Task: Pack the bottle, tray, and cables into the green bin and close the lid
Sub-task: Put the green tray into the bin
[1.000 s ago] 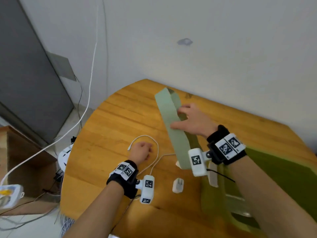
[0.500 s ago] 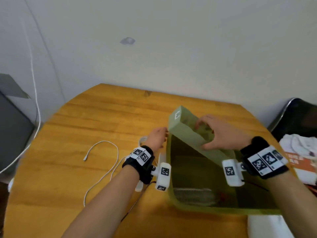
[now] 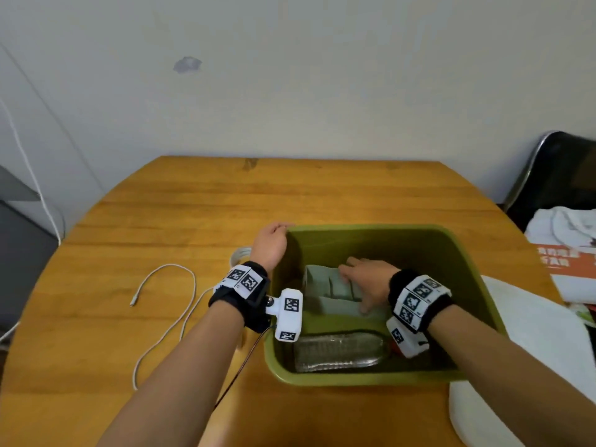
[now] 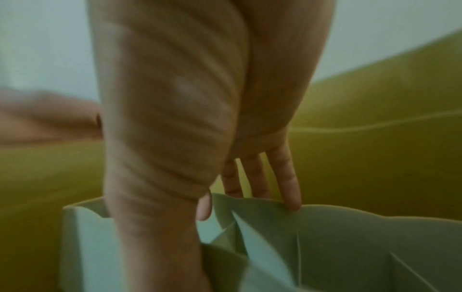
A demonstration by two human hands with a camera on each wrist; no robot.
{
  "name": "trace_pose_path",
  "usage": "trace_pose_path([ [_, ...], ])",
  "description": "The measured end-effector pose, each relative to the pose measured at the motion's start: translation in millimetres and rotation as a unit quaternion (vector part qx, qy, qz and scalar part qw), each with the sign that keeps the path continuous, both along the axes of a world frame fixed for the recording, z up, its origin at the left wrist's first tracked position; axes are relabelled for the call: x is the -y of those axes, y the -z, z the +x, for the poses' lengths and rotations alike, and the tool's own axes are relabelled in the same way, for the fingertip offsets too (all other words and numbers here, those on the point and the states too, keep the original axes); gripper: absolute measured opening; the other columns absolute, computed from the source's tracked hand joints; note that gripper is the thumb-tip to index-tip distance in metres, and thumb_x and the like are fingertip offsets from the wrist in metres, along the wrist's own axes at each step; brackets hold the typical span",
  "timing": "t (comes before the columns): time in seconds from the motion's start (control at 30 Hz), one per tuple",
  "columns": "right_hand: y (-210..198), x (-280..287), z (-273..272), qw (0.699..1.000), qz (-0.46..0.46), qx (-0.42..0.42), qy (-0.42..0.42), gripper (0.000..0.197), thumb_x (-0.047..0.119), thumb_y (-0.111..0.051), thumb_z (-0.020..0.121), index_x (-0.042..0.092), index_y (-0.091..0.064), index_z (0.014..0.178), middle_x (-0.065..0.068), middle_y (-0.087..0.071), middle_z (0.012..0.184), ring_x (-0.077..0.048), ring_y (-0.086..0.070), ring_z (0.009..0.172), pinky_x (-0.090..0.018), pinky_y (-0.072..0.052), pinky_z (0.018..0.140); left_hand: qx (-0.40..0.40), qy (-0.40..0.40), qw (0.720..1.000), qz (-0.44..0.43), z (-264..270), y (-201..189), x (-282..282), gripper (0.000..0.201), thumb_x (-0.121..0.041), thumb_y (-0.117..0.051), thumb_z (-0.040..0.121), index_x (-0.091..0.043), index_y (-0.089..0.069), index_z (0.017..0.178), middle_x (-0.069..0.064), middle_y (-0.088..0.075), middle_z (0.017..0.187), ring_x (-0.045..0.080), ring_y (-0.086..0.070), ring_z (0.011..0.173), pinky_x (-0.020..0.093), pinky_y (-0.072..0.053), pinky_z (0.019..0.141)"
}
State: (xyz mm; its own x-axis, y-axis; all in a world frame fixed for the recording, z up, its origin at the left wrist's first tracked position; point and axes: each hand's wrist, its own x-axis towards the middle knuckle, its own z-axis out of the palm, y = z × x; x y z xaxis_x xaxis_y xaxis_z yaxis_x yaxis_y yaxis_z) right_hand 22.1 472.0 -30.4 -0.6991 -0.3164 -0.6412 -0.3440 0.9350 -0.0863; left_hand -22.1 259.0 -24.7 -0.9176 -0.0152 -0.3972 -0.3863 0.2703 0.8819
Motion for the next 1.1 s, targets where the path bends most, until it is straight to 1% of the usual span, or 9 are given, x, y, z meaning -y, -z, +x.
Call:
trace_pose_path([
  [0.03,8.3,3.0,-1.0,1.000,0.008,0.013,-0.009,0.066,0.029,-0.089,0.066,0.022,-0.044,0.114,0.002,-0.041,0.110,-0.018,-0.043,0.096,-0.034,-0.041,0.072,0.001,-0.004,1.000,0.007,1.5,-1.5,-0.5,0.033,-0.020,-0.035,0.104,-0.016,-0.067,0.114,-0.003,-0.057,0.067,0.012,-0.044,0.053,0.023,-0.036,0.049],
  [0.13,26.9,14.3,-3.8,0.999,0.014,0.020,-0.028,0.071,0.031,-0.088,0.067,0.017,-0.046,0.124,-0.004,-0.047,0.122,-0.023,-0.048,0.106,-0.037,-0.047,0.077,-0.001,-0.014,1.000,0.021,2.5,-2.3,-2.2,0.034,-0.021,-0.037,0.103,-0.019,-0.069,0.111,0.006,-0.067,0.103,0.024,-0.060,0.092,0.037,-0.049,0.085],
  [0.3,43.5,36.2,-5.7,0.998,0.006,0.023,-0.059,0.099,0.038,-0.087,0.069,0.012,-0.034,0.148,-0.009,-0.042,0.147,-0.031,-0.046,0.132,-0.042,-0.048,0.106,0.001,-0.018,0.999,0.033,3.5,-1.0,-1.7,0.032,-0.023,-0.037,0.102,-0.027,-0.069,0.102,0.012,-0.066,0.103,0.026,-0.055,0.092,0.040,-0.044,0.083],
  [0.4,46.1,41.0,-3.0,0.997,-0.002,0.036,-0.064,0.087,0.045,-0.086,0.067,0.010,-0.047,0.137,-0.009,-0.054,0.138,-0.028,-0.056,0.119,-0.038,-0.052,0.098,-0.004,-0.023,0.999,0.034,4.3,-0.6,-0.6,0.033,-0.023,-0.037,0.103,-0.022,-0.068,0.111,0.009,-0.066,0.115,0.028,-0.061,0.107,0.045,-0.048,0.099],
  [0.63,48.0,44.1,6.0,0.997,0.015,0.040,-0.061,0.067,0.049,-0.086,0.067,0.012,-0.059,0.116,-0.003,-0.059,0.102,-0.023,-0.056,0.091,-0.036,-0.053,0.081,-0.027,-0.025,0.999,0.035,3.2,2.9,-0.2,0.031,-0.021,-0.037,0.102,-0.023,-0.068,0.104,0.005,-0.066,0.114,0.024,-0.059,0.106,0.044,-0.047,0.099],
  [0.77,47.6,47.0,7.1,0.997,0.014,0.055,-0.046,0.072,0.047,-0.086,0.067,0.014,-0.057,0.124,-0.006,-0.064,0.116,-0.026,-0.060,0.103,-0.039,-0.055,0.089,-0.037,-0.026,0.998,0.046,2.6,3.5,0.9,0.032,-0.019,-0.037,0.103,-0.019,-0.068,0.108,0.001,-0.065,0.103,0.013,-0.056,0.085,0.035,-0.046,0.085],
  [0.83,42.8,46.4,5.7,0.997,0.001,0.079,-0.023,0.071,0.042,-0.085,0.071,0.018,-0.054,0.130,-0.005,-0.064,0.122,-0.026,-0.060,0.109,-0.042,-0.054,0.093,-0.028,-0.019,0.998,0.058,2.5,3.3,3.5,0.032,-0.020,-0.037,0.103,-0.019,-0.068,0.112,0.001,-0.065,0.108,0.018,-0.058,0.098,0.035,-0.046,0.089],
  [0.93,23.2,47.1,-0.7,0.996,-0.017,0.089,0.003,0.054,0.039,-0.079,0.077,0.023,-0.059,0.124,0.000,-0.063,0.120,-0.022,-0.060,0.108,-0.041,-0.053,0.094,-0.006,0.034,0.996,0.078,5.3,2.9,15.6,0.035,-0.026,-0.036,0.105,-0.020,-0.062,0.128,0.005,-0.061,0.128,0.024,-0.054,0.119,0.043,-0.045,0.104],
  [1.1,-58.1,59.2,-29.3,0.999,-0.050,0.005,0.014,0.017,0.034,-0.065,0.089,0.021,-0.070,0.099,0.004,-0.070,0.101,-0.013,-0.063,0.087,-0.023,-0.047,0.067,-0.051,0.082,0.994,0.040,18.6,8.0,50.4,0.038,-0.025,-0.042,0.104,-0.018,-0.057,0.137,-0.002,-0.061,0.129,0.016,-0.057,0.119,0.038,-0.046,0.106],
])
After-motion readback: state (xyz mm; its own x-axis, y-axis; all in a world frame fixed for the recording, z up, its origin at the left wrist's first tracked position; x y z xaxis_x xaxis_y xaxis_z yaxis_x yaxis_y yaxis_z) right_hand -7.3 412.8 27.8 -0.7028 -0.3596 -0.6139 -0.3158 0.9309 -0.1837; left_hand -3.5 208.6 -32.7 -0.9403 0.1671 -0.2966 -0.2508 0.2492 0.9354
